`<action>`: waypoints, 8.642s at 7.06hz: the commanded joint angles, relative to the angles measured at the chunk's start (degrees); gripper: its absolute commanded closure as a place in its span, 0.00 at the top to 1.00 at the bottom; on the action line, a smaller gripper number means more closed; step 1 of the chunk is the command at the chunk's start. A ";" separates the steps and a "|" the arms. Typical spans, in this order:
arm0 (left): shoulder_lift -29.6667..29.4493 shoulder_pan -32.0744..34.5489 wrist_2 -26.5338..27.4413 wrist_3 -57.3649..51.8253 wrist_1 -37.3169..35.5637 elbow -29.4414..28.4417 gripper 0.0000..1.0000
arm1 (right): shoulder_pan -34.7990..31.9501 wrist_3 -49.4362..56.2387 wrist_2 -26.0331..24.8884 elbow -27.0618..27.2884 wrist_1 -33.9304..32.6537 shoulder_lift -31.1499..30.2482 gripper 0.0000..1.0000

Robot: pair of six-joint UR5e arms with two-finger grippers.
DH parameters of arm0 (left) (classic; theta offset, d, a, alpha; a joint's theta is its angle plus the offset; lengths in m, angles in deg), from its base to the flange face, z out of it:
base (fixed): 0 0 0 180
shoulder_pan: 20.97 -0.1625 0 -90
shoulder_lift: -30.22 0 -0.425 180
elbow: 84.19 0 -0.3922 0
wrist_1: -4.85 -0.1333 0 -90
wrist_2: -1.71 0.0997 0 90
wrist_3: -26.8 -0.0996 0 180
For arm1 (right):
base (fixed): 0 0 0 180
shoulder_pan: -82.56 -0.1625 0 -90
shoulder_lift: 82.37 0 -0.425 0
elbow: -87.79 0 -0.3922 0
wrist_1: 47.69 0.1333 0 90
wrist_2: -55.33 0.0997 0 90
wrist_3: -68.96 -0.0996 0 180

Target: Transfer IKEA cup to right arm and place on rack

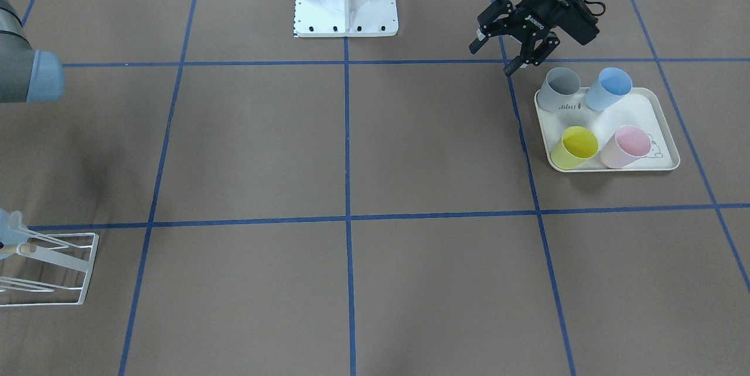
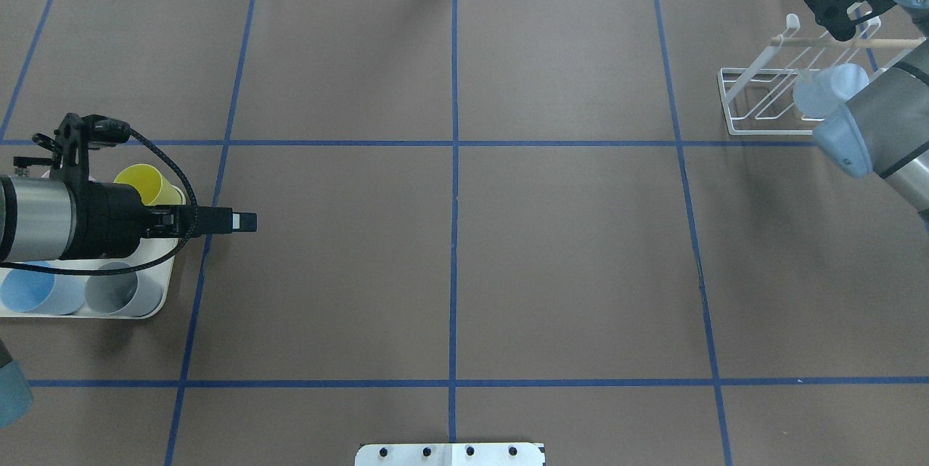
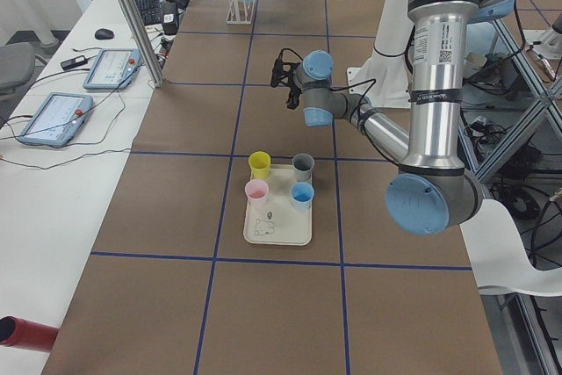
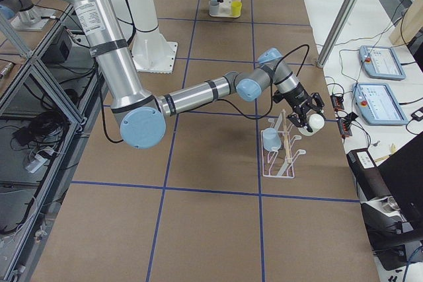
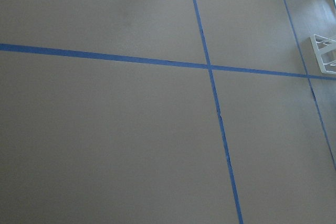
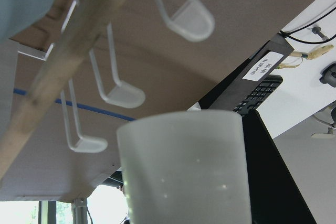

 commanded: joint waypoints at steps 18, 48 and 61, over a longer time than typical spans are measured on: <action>-0.48 -0.02 -0.16 0.09 0.00 0.04 1.00 | 5.25 -2.52 -8.95 -0.20 2.59 -3.56 0.98; 6.64 20.56 -5.25 -31.38 19.16 -32.57 0.42 | 28.71 -96.21 16.09 31.27 1.97 -7.78 1.00; 4.99 32.87 -26.43 -6.25 5.53 -4.57 0.00 | 40.56 -100.08 14.26 22.33 24.24 -1.90 1.00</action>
